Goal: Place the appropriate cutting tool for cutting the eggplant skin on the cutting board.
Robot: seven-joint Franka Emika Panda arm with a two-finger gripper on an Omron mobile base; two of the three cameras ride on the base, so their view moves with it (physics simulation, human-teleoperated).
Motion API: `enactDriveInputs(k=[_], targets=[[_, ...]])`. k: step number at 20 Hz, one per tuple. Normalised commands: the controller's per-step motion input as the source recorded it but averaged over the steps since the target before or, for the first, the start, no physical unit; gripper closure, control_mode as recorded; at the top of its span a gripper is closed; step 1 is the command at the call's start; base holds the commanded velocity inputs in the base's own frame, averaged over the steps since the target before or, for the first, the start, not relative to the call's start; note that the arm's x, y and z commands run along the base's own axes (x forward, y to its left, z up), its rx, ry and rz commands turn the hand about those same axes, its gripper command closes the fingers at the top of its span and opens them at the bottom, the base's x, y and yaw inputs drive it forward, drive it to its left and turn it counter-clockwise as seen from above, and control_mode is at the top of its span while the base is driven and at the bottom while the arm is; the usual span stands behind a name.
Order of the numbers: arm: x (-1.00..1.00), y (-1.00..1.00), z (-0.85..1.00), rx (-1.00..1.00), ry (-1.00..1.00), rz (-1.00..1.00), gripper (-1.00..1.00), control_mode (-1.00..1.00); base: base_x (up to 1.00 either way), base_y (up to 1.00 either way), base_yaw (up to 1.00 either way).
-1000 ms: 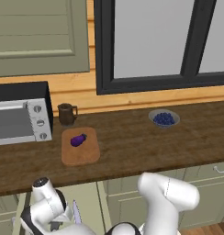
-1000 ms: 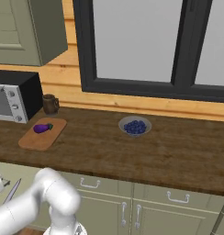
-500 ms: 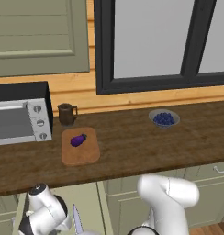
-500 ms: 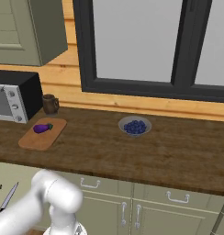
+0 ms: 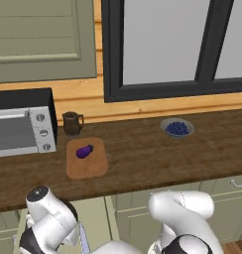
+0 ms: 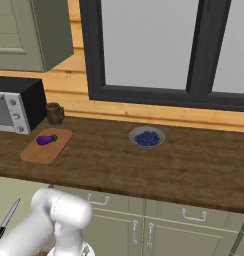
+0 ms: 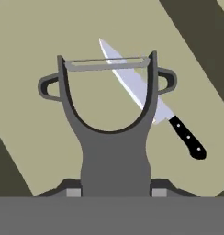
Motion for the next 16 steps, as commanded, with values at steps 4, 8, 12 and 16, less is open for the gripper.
enactDriveInputs(k=[4, 8, 12, 16], targets=[[-0.08, -0.32, 1.0, -0.04, 0.0, -0.16, 1.0, -1.0, 0.0, 0.0, 0.0], [0.0, -0.35, 1.0, -0.07, -0.04, -0.19, 1.0, -1.0, 0.0, 0.0, 0.0], [0.02, -0.36, 0.99, -0.08, -0.06, -0.2, 1.0, -1.0, 0.0, 0.0, 0.0], [0.39, -0.3, 0.74, -0.07, -0.08, -0.18, 1.0, -1.0, 0.0, 0.0, 0.0]])
